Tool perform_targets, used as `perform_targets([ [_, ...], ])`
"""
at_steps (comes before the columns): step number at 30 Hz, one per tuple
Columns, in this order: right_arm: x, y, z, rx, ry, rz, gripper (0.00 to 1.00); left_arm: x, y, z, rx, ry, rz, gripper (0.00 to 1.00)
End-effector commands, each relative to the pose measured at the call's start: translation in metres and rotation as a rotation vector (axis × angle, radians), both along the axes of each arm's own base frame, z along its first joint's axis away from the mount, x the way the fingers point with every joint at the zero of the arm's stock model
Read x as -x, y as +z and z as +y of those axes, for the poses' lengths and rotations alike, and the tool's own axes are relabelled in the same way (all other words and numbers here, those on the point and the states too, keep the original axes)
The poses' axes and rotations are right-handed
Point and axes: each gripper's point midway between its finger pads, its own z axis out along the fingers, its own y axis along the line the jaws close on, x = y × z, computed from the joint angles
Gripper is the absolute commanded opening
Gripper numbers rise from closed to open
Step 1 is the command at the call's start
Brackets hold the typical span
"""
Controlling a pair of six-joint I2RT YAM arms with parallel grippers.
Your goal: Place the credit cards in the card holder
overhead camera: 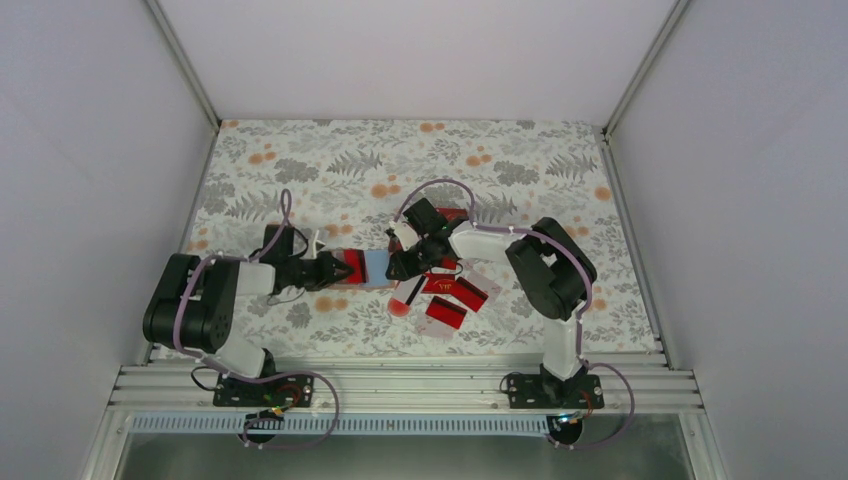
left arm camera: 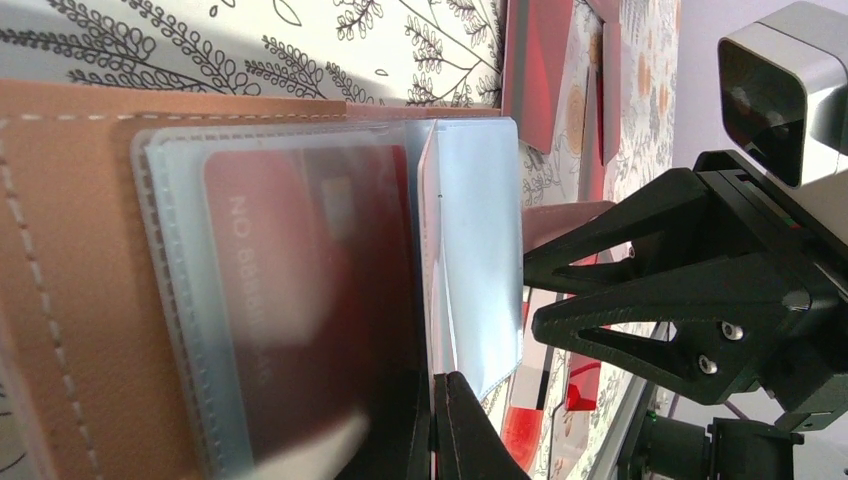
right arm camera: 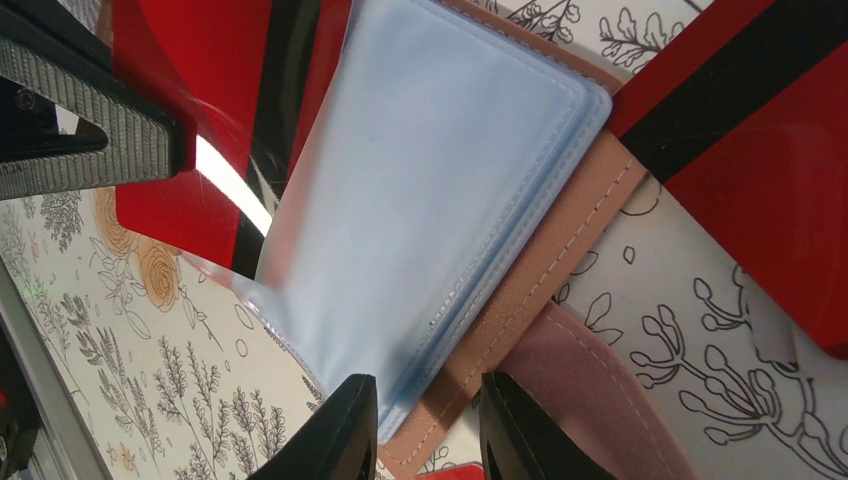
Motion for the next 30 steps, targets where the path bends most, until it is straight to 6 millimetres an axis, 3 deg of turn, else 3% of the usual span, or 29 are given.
perform_targets([
  [1, 0.003, -0.027, -0.010, 0.066, -0.015, 0.035, 0.27, 0.006, -0.009, -0.001, -0.019, -0.024, 0.059, 0.02],
  [15, 0.004, -0.032, -0.009, 0.070, -0.011, 0.047, 0.27, 0.009, -0.013, -0.001, -0.056, -0.042, 0.168, 0.02],
  [30, 0.004, -0.036, -0.009, 0.081, -0.012, 0.056, 0.26, 0.010, 0.000, 0.009, -0.138, 0.007, 0.207, 0.02],
])
